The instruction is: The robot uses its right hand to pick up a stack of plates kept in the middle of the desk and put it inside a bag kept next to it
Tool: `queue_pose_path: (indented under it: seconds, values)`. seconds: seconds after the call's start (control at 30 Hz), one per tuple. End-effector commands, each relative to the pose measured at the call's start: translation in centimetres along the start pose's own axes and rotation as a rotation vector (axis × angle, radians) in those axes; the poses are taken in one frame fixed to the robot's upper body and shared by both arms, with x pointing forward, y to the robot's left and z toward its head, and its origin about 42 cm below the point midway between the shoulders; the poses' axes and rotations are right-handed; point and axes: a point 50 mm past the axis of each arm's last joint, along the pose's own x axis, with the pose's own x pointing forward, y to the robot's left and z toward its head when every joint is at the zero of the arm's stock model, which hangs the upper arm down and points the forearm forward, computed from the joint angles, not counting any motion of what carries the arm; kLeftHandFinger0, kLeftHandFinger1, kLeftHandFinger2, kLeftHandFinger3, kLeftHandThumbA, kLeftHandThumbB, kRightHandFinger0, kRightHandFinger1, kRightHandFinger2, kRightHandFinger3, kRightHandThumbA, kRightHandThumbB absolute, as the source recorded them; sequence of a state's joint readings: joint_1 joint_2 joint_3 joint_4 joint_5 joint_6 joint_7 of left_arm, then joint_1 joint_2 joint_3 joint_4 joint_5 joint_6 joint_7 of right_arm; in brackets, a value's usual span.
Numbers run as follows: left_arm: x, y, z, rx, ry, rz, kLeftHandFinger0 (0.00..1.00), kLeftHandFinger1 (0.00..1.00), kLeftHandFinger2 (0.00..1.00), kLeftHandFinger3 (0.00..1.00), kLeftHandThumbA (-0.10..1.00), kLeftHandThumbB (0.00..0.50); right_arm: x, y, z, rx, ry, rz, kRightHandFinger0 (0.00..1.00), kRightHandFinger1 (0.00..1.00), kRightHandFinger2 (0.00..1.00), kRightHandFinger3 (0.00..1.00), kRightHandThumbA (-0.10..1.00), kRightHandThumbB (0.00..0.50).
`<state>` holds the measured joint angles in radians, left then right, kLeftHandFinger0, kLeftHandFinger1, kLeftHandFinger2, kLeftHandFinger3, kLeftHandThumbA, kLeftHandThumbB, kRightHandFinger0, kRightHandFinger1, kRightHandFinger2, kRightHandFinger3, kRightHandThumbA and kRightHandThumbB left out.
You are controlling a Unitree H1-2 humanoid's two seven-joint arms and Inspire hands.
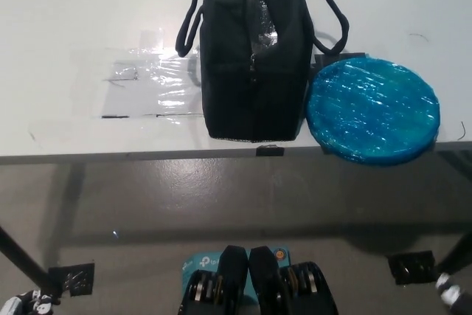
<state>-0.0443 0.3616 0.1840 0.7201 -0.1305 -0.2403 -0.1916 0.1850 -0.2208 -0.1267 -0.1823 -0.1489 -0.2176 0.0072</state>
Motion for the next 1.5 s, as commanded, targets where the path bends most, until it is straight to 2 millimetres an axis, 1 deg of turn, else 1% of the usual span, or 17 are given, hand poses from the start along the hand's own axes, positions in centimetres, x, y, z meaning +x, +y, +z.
queue_pose_path:
  seconds: [0.0,0.03,0.07,0.13,0.17,0.3,0.4,0.43,0.5,0.63,0.7,0.8,0.93,1.07,1.1,1.27,1.47]
  values:
    - [0.0,1.8,1.4,0.02,-0.064,0.015,0.0,0.02,0.17,0.19,-0.1,0.5,3.4,-2.5,6.0,-0.271,-0.189,0.088,1.0,1.0,1.0,1.0,0.66,0.371]
    - [0.0,1.8,1.6,0.027,-0.068,0.017,0.0,0.0,0.15,0.19,-0.1,0.5,4.3,-3.0,7.6,-0.307,-0.23,0.104,1.0,1.0,1.0,1.0,0.65,0.371]
    - [0.0,1.8,1.6,0.029,-0.072,0.014,0.0,0.0,0.16,0.19,-0.1,0.5,4.8,-3.1,8.4,-0.322,-0.245,0.113,1.0,1.0,1.0,1.0,0.65,0.367]
    - [0.0,1.8,1.6,0.029,-0.072,0.014,0.0,0.0,0.16,0.19,-0.1,0.5,4.8,-3.1,8.6,-0.327,-0.241,0.116,1.0,1.0,1.0,1.0,0.65,0.367]
    - [0.0,1.8,1.6,0.02,-0.067,0.018,0.0,0.0,0.16,0.2,-0.1,0.5,5.7,-3.4,9.9,-0.359,-0.253,0.138,1.0,1.0,1.0,1.0,0.69,0.379]
    - [0.0,1.9,1.6,0.018,-0.071,0.015,0.0,0.01,0.16,0.21,-0.1,0.5,7.2,-3.3,11.4,-0.463,-0.302,0.17,1.0,1.0,1.0,1.0,0.58,0.378]
    - [-0.2,1.9,1.3,0.018,-0.065,0.011,0.0,0.02,0.16,0.2,-0.1,0.5,8.1,-3.2,12.6,-0.524,-0.321,0.223,1.0,1.0,1.0,1.0,0.54,0.387]
    - [-0.2,1.9,1.4,0.01,-0.053,0.02,0.0,0.02,0.16,0.19,-0.1,0.5,8.7,-3.2,13.0,-0.534,-0.338,0.23,1.0,1.0,1.0,1.0,0.52,0.401]
    - [-0.2,1.9,1.3,0.017,-0.054,0.017,0.0,0.01,0.16,0.21,-0.1,0.5,9.8,-3.1,13.6,-0.565,-0.355,0.237,1.0,1.0,1.0,1.0,0.56,0.441]
    - [-0.2,1.8,1.3,0.025,-0.062,0.014,0.0,0.01,0.15,0.2,-0.1,0.5,12.3,-3.0,14.7,-0.626,-0.398,0.265,1.0,1.0,1.0,1.0,0.56,0.472]
    - [0.0,2.1,1.7,0.035,-0.071,0.012,0.0,0.02,0.17,0.21,-0.1,0.5,13.4,-2.2,14.4,-0.646,-0.402,0.31,1.0,1.0,1.0,1.0,0.59,0.48]
    - [0.0,2.2,1.7,0.042,-0.07,0.012,0.0,0.02,0.18,0.21,-0.1,0.5,13.8,-1.4,13.9,-0.662,-0.401,0.345,1.0,1.0,1.0,1.0,0.6,0.484]
    - [-0.2,2.0,1.4,0.021,-0.06,0.01,0.0,0.01,0.17,0.19,-0.1,0.5,14.7,-0.2,12.6,-0.715,-0.393,0.383,1.0,1.0,1.0,1.0,0.69,0.5]
    - [-0.1,2.1,1.5,0.024,-0.048,0.015,0.0,0.0,0.16,0.19,-0.1,0.5,15.5,0.9,11.7,-0.748,-0.352,0.402,1.0,1.0,1.0,1.0,0.71,0.5]
    - [-0.1,2.1,1.5,0.024,-0.049,0.015,0.0,0.0,0.16,0.19,-0.1,0.5,15.5,0.9,11.7,-0.749,-0.352,0.401,1.0,1.0,1.0,1.0,0.72,0.5]
    - [0.0,2.1,1.7,0.033,-0.06,0.012,0.0,0.0,0.14,0.19,-0.1,0.5,15.3,2.1,10.1,-0.797,-0.318,0.418,1.0,1.0,1.0,1.0,0.85,0.5]
    - [-0.1,2.1,1.7,0.037,-0.069,0.008,0.0,0.0,0.14,0.2,-0.1,0.5,15.5,2.1,9.6,-0.833,-0.299,0.412,1.0,1.0,1.0,1.0,0.87,0.5]
